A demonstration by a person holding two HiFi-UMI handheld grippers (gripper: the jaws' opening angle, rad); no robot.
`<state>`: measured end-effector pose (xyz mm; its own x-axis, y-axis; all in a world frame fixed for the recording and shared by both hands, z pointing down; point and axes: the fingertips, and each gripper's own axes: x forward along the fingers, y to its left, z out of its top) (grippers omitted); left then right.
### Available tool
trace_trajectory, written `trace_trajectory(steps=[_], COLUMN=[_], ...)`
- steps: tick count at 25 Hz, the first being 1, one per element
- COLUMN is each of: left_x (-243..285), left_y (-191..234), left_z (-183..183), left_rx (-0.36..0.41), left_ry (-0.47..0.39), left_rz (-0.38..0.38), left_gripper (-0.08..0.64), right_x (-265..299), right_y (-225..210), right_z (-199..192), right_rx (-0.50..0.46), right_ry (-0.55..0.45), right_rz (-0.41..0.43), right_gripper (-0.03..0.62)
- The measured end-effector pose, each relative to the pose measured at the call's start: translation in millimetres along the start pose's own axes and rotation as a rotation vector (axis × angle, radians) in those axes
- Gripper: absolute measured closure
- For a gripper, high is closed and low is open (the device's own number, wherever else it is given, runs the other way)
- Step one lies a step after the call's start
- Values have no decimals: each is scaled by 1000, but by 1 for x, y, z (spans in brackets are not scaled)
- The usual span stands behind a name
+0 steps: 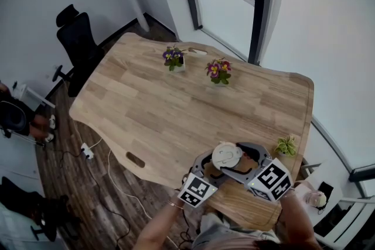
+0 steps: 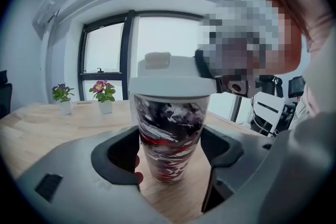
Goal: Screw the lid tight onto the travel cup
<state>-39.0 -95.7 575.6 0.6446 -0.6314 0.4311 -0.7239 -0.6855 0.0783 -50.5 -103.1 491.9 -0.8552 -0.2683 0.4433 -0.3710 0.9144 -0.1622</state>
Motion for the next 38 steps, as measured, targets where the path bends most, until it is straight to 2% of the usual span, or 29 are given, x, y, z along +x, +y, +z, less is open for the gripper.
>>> trace_trajectory(steps=[4, 9, 12, 17, 20, 23, 29, 31, 33, 38], left_x=[-2, -2, -2, -4, -3, -2, 1, 1, 2, 2], left_y=[2, 1, -1, -11, -12, -11, -11, -11, -10, -13], left_z=[1, 0, -2, -5, -5, -4, -1, -1, -2, -4], left_rx=[-35, -49, -27, 66, 88, 65, -12, -25, -25, 13], left_ry=[-18, -27, -12, 56, 81, 69, 23, 15, 20, 60], left_rz=[76, 110, 49, -142, -174, -131, 5, 28, 18, -77], left_gripper=[212, 213, 212, 212, 212, 213, 213, 213, 213, 213], right_x=[2, 1, 1, 0, 1, 0, -6, -6, -5, -9], right_y=[4, 5, 5, 12, 13, 10, 4, 4, 4, 6], right_z=[-2, -3, -6, -9, -8, -6, -6, -7, -8, -12], right_rx=[-68, -38, -20, -76, -96, -82, 15, 34, 35, -40], right_ry=[9, -29, -20, 49, 59, 27, -52, -66, -64, 17], right_rz=[-109, -188, -155, -4, 18, -48, -275, -305, -279, -107], right_gripper=[268, 268, 268, 258, 257, 258, 256, 258, 258, 256])
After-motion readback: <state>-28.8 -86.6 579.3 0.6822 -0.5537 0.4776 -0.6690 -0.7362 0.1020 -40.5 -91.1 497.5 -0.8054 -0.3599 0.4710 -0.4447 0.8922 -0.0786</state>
